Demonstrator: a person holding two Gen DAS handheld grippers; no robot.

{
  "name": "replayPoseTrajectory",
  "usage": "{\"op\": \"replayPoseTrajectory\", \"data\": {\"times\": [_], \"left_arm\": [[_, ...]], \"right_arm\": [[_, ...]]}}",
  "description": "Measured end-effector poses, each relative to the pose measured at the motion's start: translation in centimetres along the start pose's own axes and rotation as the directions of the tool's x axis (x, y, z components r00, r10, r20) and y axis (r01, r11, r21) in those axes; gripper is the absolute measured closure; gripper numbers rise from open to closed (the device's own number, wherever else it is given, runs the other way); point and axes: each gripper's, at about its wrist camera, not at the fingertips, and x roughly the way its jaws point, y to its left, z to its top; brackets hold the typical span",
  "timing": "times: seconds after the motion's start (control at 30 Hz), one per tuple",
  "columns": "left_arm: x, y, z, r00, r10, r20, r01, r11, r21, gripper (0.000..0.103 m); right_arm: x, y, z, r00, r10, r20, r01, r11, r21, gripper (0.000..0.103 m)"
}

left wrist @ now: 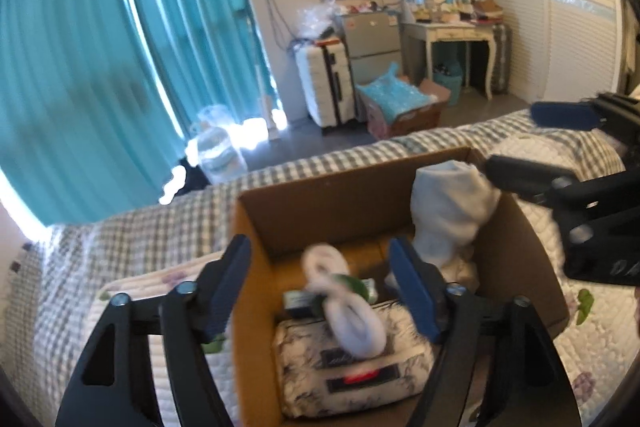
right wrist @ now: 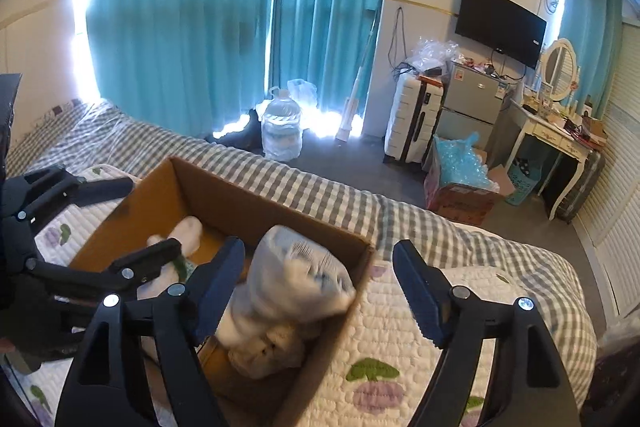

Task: Organize soft objects

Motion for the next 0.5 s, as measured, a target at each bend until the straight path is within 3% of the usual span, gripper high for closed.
{"op": "replayPoseTrajectory", "data": {"times": [0.3,0.47,0.5], "left_arm": [[-8.8,2.2,-0.4,0.998,0.010,0.063,-0.006,0.998,-0.067,0.020],[-13.9,2.7,-2.3,0.996,0.018,0.088,-0.011,0.996,-0.085,0.018],[-14.7,2.9,-3.0,0.996,0.018,0.090,-0.010,0.996,-0.089,0.013]], "right_arm": [[-10.1,0.8,-1.3,0.998,-0.064,-0.011,0.064,0.996,-0.068,0.027],[-15.3,2.7,-3.9,0.998,-0.051,-0.045,0.046,0.994,-0.104,0.027],[-16.1,3.2,-4.6,0.998,-0.049,-0.047,0.044,0.993,-0.111,0.027]]}}
